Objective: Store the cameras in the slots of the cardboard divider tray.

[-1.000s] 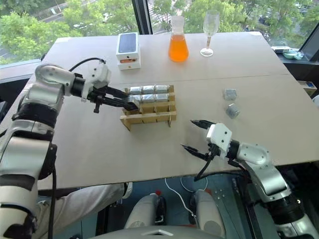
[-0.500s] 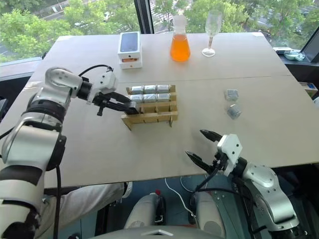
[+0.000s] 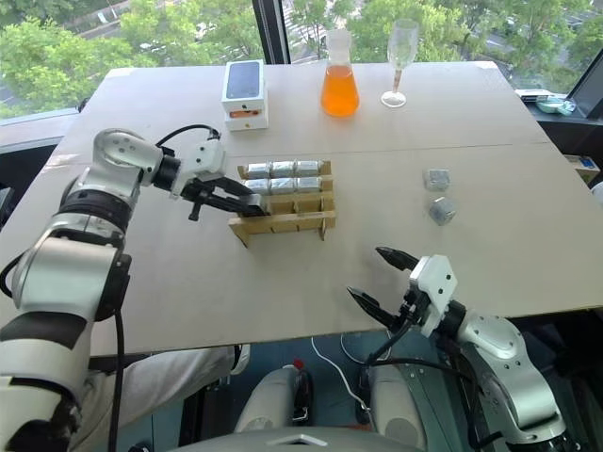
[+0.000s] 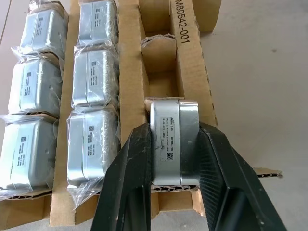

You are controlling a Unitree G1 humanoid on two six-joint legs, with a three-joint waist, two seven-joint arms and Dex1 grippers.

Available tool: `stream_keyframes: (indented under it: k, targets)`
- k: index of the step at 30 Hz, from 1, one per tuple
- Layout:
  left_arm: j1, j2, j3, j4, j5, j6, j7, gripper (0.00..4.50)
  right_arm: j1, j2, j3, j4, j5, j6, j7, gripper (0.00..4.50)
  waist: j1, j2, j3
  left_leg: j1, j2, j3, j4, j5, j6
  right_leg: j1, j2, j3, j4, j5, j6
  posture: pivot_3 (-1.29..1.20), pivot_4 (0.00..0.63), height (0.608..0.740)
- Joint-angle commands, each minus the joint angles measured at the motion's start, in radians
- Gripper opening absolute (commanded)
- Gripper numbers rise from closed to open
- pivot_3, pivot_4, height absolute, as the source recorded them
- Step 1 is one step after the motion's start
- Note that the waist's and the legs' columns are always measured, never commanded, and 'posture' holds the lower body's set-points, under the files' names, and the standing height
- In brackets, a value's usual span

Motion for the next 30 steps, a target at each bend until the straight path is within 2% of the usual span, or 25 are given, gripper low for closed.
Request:
stream_keyframes:
  k: [1,3,4,7,8,9,10,14,18,20,22,25,27,30]
  targets:
    - [-0.018,-0.001,0.023,0.000,0.021,-0.004,-0.009,0.72,-0.022,-0.006,-0.026,-0.043,0.013,-0.004,0.008,4.29,0.000,0.000,0.000,0.000,0.000,0.000,0.000,0.000,0.000,0.000,0.000,0.000,0.000,0.000,0.000,0.00,0.150,0.740]
    - [-0.018,-0.011,0.028,-0.002,0.015,0.014,-0.010,0.72,-0.028,-0.005,-0.027,-0.041,0.011,-0.004,0.010,4.29,0.001,0.000,0.000,0.000,0.000,0.000,0.000,0.000,0.000,0.000,0.000,0.000,0.000,0.000,0.000,0.00,0.150,0.740]
    - [-0.018,-0.014,0.032,-0.003,0.014,0.017,-0.011,1.78,-0.031,-0.005,-0.027,-0.040,0.012,-0.003,0.011,4.35,0.001,0.000,0.000,0.000,0.000,0.000,0.000,0.000,0.000,0.000,0.000,0.000,0.000,0.000,0.000,0.00,0.150,0.740]
    - [-0.019,-0.018,0.037,-0.007,0.009,0.023,-0.012,2.93,-0.036,-0.003,-0.030,-0.036,0.013,-0.006,0.011,4.35,0.001,0.000,0.000,-0.001,0.000,-0.001,0.000,0.000,0.000,0.000,0.000,-0.001,0.000,0.000,0.000,0.00,0.150,0.740]
    - [-0.018,-0.018,0.041,-0.008,0.013,0.021,-0.012,3.46,-0.037,-0.003,-0.030,-0.035,0.013,-0.007,0.012,4.35,0.001,0.000,0.000,-0.001,0.000,-0.001,0.001,0.000,0.000,0.000,0.000,-0.001,0.000,0.000,0.000,0.00,0.150,0.740]
    - [-0.014,-0.018,0.044,-0.011,0.020,0.012,0.004,3.76,-0.038,-0.002,-0.030,-0.034,0.014,-0.010,0.014,4.35,0.001,0.000,0.000,-0.001,0.000,-0.001,0.001,0.000,0.000,0.000,0.000,-0.001,0.000,0.000,0.000,0.00,0.150,0.740]
    - [-0.011,-0.017,0.046,-0.013,0.028,0.002,0.024,4.30,-0.039,-0.001,-0.030,-0.033,0.015,-0.010,0.015,4.35,0.001,0.000,0.000,-0.001,0.000,-0.001,0.001,0.000,0.000,0.000,0.000,-0.001,0.000,0.000,0.000,0.00,0.150,0.740]
    - [-0.005,-0.017,0.087,-0.026,-0.002,0.017,0.007,4.41,-0.042,0.004,-0.031,-0.025,0.011,-0.012,0.011,4.35,0.000,0.000,0.000,-0.001,0.000,-0.001,0.001,0.000,0.000,0.000,0.000,-0.001,0.001,0.000,0.000,0.00,0.150,0.740]
    - [0.003,-0.013,0.189,-0.067,-0.093,0.101,-0.010,4.41,-0.065,0.037,-0.076,0.021,0.004,-0.005,-0.054,4.35,0.001,0.000,0.000,-0.001,0.000,-0.002,0.001,0.000,0.000,0.000,0.000,-0.002,0.001,0.000,0.000,0.00,0.150,0.740]
    - [0.046,-0.001,0.222,-0.144,-0.178,0.186,-0.012,4.41,-0.103,0.052,-0.112,0.057,-0.009,0.007,-0.106,4.35,0.000,0.000,0.000,0.000,0.000,-0.001,0.002,0.001,-0.001,0.000,-0.001,-0.001,0.002,0.000,0.000,0.00,0.150,0.740]
    - [0.146,0.020,0.237,-0.314,-0.281,0.292,-0.012,4.41,-0.160,0.050,-0.160,0.115,-0.035,0.029,-0.165,4.35,-0.009,0.000,0.000,0.001,0.001,0.000,0.002,0.002,-0.004,0.001,-0.001,0.000,0.002,0.000,0.000,0.00,0.150,0.740]
    - [0.356,0.044,0.310,-0.670,-0.396,0.475,0.020,4.41,-0.267,-0.002,-0.217,0.237,-0.066,0.053,-0.182,4.35,-0.024,0.000,0.000,0.002,0.002,0.001,0.001,0.003,-0.005,0.000,-0.002,0.003,0.003,0.002,-0.003,0.00,0.150,0.740]
    - [0.478,0.051,0.351,-0.882,-0.457,0.582,0.092,4.41,-0.331,-0.044,-0.240,0.316,-0.059,0.090,-0.160,4.35,-0.027,0.000,0.000,0.002,0.002,0.002,0.001,0.003,-0.005,0.000,-0.005,0.004,0.003,0.002,-0.004,0.00,0.150,0.740]
    - [0.639,0.021,0.413,-1.196,-0.540,0.733,0.282,4.41,-0.469,-0.124,-0.256,0.503,-0.030,0.196,-0.084,4.35,-0.022,0.000,0.000,0.002,0.002,0.002,0.001,0.003,-0.005,0.000,-0.007,0.003,0.003,0.002,-0.004,0.00,0.150,0.740]
